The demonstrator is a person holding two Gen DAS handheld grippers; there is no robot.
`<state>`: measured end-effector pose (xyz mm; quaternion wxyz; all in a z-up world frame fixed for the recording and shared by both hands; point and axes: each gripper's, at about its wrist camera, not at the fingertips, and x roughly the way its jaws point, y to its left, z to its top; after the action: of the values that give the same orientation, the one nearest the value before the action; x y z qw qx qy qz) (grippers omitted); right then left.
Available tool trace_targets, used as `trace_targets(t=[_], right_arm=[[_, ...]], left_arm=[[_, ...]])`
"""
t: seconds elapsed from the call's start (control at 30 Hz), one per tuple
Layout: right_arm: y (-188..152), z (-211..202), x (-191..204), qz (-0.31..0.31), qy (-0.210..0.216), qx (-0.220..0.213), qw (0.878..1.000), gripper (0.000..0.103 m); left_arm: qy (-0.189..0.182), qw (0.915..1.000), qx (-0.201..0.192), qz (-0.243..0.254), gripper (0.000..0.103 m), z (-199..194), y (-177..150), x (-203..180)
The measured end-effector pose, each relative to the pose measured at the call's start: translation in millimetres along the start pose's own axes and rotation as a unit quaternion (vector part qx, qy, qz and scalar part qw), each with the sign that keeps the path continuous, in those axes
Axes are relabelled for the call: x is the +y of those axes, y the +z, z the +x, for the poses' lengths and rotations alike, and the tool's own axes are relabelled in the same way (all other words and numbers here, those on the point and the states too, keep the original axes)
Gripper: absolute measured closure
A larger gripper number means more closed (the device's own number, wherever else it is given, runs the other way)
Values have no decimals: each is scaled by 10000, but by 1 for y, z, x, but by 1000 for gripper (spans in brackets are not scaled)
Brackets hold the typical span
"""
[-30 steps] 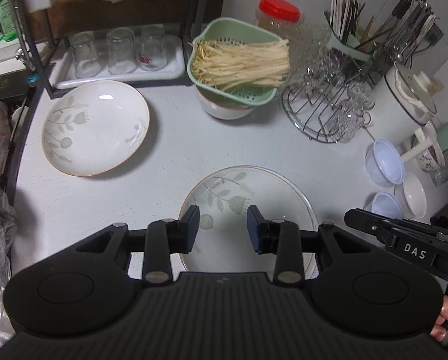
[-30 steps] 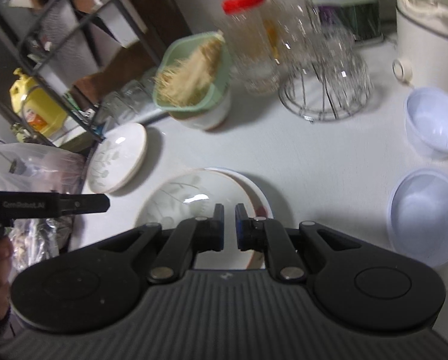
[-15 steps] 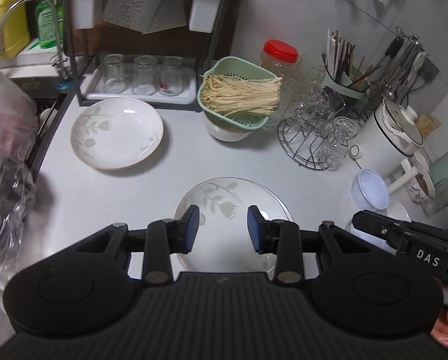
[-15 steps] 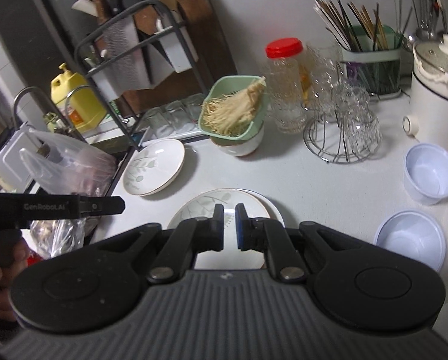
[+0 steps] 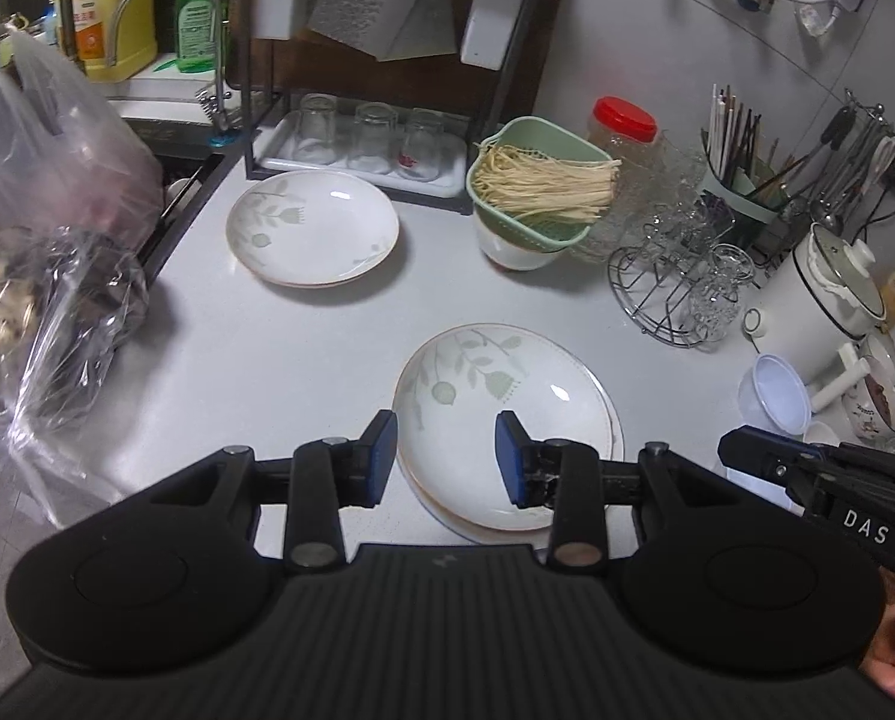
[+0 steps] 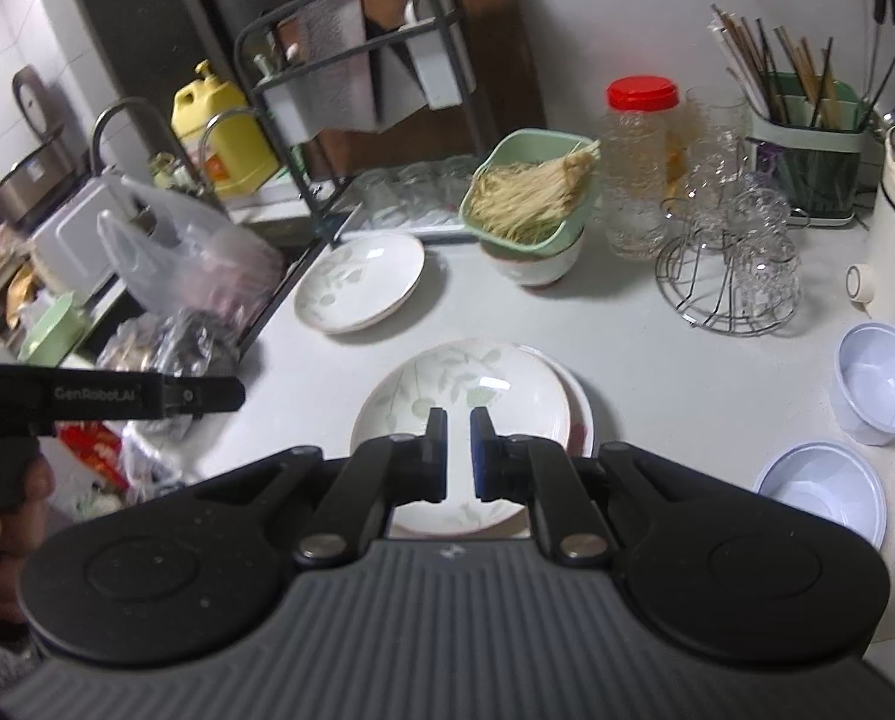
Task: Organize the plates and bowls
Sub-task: 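Lower the leaf-pattern plate onto the rose plate and open both grippers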
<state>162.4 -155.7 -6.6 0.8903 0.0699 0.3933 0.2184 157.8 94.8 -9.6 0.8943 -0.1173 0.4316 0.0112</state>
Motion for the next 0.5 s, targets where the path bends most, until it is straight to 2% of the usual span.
trace_targets(t=[0.3, 0.43, 0.5], right_arm=[[7, 17, 15, -262, 327, 99, 9991, 91], [13, 28, 20, -276, 376, 102, 9989, 89], [17, 36, 24, -309, 341, 123, 9989, 78]], left_arm=[[398, 9989, -12, -265, 50, -4, -2, 15], [571, 9979, -17, -311, 39, -5, 5, 27], [638, 9973, 6, -374, 35, -2, 10, 35]])
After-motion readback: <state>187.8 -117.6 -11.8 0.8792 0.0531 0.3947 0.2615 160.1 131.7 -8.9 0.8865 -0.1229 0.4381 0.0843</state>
